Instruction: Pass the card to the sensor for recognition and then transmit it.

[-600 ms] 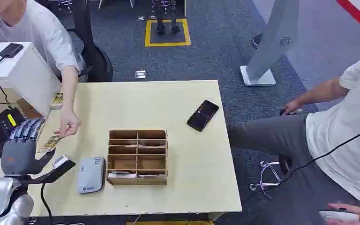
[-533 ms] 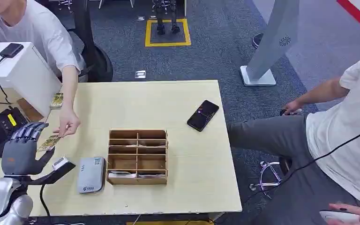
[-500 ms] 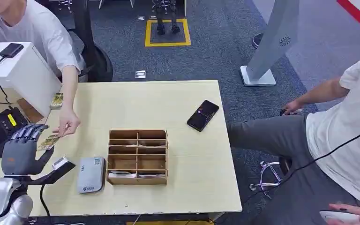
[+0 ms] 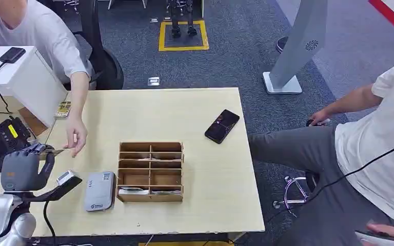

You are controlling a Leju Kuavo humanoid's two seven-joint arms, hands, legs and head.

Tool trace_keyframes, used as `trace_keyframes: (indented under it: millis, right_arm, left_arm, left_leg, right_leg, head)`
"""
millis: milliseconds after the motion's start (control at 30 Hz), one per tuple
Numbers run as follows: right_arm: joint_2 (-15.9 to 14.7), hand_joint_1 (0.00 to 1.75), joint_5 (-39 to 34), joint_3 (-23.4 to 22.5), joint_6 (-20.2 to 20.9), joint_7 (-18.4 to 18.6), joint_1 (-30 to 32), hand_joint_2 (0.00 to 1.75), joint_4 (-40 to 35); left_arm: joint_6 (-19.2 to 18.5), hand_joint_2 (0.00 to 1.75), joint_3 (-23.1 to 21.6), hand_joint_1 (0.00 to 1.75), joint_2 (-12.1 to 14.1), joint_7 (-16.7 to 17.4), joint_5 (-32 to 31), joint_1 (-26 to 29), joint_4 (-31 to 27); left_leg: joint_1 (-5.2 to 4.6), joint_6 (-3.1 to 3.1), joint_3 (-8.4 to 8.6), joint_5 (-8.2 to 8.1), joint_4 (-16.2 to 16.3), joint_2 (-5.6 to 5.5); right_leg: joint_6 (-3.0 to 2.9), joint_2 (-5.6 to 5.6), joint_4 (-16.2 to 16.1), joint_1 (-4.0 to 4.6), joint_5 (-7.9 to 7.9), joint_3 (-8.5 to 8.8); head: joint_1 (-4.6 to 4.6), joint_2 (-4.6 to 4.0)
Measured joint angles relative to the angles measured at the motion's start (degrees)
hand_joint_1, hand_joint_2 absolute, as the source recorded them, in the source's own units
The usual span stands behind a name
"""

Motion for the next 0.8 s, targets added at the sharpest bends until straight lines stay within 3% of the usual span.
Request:
trace_keyframes:
  millis: [100,200,233,267,300,367,400,467,533,667,800]
  right_arm:
    - [0.0,0.0,0.0,-0.07,0.0,0.0,0.0,1.75,0.0]
    - [0.0,0.0,0.0,-0.2,-0.06,0.0,0.0,1.75,0.0]
    - [0.0,0.0,0.02,-0.24,-0.07,0.0,0.0,1.75,0.0]
    - [0.0,0.0,0.02,-0.28,-0.07,0.0,0.0,1.75,0.0]
    - [0.0,0.0,0.04,-0.31,-0.07,0.02,-0.01,1.75,0.0]
    - [0.0,0.0,0.04,-0.37,-0.07,0.02,-0.01,1.75,0.0]
    - [0.0,0.0,0.02,-0.44,-0.04,0.02,-0.02,1.75,0.0]
    - [0.0,0.0,-0.09,-0.59,-0.04,0.04,-0.02,1.75,0.0]
    - [0.02,0.0,-0.31,-0.85,-0.04,0.07,-0.01,1.75,-0.02]
    - [0.02,0.0,-0.52,-1.38,0.22,0.15,0.03,1.75,-0.02]
    - [0.04,0.0,-0.66,-1.95,0.28,-0.18,0.01,1.75,-0.02]
  left_arm:
    - [0.0,1.75,0.0,1.61,0.0,0.0,0.02,0.0,0.0]
    - [0.02,1.75,0.0,1.57,0.0,0.0,0.11,0.0,0.0]
    - [0.0,1.75,0.0,1.75,0.0,-0.02,0.37,0.02,-0.02]
    - [-0.45,1.75,0.02,1.75,0.0,-0.19,1.39,0.05,-0.13]
    - [-1.62,1.75,0.04,1.75,-0.02,-0.55,3.09,0.04,-0.2]
    - [-5.76,1.75,0.26,1.34,-0.28,-1.16,9.04,0.21,-0.68]
    - [-8.48,1.75,0.37,1.54,-0.57,-1.25,12.46,0.42,-1.17]
    - [-14.2,1.75,0.66,1.69,-1.23,-1.22,18.53,1.32,-2.67]
    - [-19.15,1.75,0.74,1.73,-2.05,-1.07,23.0,2.8,-4.61]
    - [-24.88,1.75,0.77,1.54,-3.41,0.31,28.48,5.89,-8.0]
    - [-27.15,1.75,0.79,1.54,-4.57,1.4,30.36,7.72,-9.47]
  left_leg:
    - [0.0,0.0,0.0,0.0,0.0,0.0]
    - [0.0,0.0,0.0,0.0,0.0,0.0]
    - [0.0,0.0,0.0,0.0,0.0,0.0]
    - [0.0,0.0,0.0,0.0,0.0,0.0]
    - [0.0,0.0,0.0,0.0,0.0,0.0]
    - [0.0,0.0,0.0,0.0,0.0,0.0]
    - [0.0,0.0,0.0,0.0,0.0,0.0]
    - [-0.01,0.0,0.0,0.0,0.0,0.0]
    - [-0.01,0.0,-0.01,-0.01,0.0,0.01]
    - [-0.03,0.02,-0.01,-0.03,0.0,0.01]
    - [-0.03,0.02,-0.01,-0.03,0.0,0.0]
  right_leg:
    - [0.0,0.0,0.0,0.0,0.0,0.0]
    - [0.0,0.0,0.0,0.0,0.0,0.01]
    - [0.0,0.0,0.0,0.0,0.0,0.01]
    - [0.0,0.0,0.0,0.0,0.0,0.01]
    - [0.0,0.0,0.0,0.0,0.0,0.01]
    - [0.0,0.0,0.0,0.0,0.0,0.01]
    - [0.0,0.0,0.0,0.0,0.0,0.01]
    - [0.0,0.0,0.0,-0.01,0.0,0.01]
    - [0.0,0.02,-0.01,-0.01,0.0,0.01]
    - [0.02,0.01,-0.03,-0.02,-0.01,-0.01]
    - [0.02,0.0,-0.03,-0.02,-0.01,0.0]
  head:
    - [0.02,0.0]
    - [0.02,0.0]
    - [0.02,0.0]
    - [0.02,0.0]
    - [0.02,0.0]
    - [0.0,0.0]
    - [0.02,0.0]
    - [0.02,0.0]
    - [0.02,0.0]
    - [0.02,0.0]
    - [0.02,0.0]
